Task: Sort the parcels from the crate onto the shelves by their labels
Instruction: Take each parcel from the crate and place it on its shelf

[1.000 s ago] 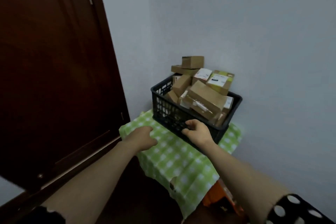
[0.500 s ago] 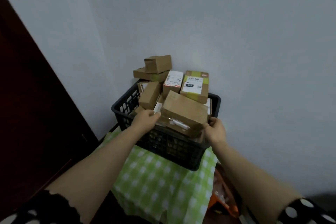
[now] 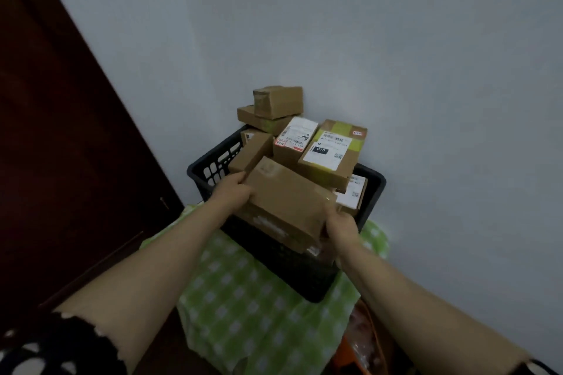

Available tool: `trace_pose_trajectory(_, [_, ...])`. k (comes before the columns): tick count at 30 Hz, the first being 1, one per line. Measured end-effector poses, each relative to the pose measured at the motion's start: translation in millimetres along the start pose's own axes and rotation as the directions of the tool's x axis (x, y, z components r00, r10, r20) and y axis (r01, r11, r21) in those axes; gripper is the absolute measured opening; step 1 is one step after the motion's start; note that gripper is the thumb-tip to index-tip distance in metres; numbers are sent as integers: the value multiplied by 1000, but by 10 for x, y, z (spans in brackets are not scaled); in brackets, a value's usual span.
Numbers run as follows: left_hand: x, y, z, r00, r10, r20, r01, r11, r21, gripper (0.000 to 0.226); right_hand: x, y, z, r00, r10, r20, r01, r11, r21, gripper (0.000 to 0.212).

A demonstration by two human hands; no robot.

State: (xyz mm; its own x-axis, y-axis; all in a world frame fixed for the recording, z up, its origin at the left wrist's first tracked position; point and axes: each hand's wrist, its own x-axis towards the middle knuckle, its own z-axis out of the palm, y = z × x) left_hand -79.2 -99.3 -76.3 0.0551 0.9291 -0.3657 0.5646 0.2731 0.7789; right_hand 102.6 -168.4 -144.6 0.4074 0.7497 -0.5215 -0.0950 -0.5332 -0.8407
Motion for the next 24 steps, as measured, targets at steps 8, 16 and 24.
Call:
trace_pose_trajectory(8, [-608, -72, -717, 948, -204, -244, 99, 918, -385, 22, -382, -522, 501, 920, -40, 389, 1, 995, 102, 54])
trace_pose_trajectory(16, [-1119, -500, -1238, 866, -280, -414, 22, 849, -529, 15, -795, -681, 1095, 839, -162, 519, 70, 979, 193, 49])
trace_pose_trajectory(24, [-1561, -950, -1701, 867, -199, -456, -48, 879, -475, 68, -1158, -668, 1489, 756, -170, 632, 74, 982, 176, 31])
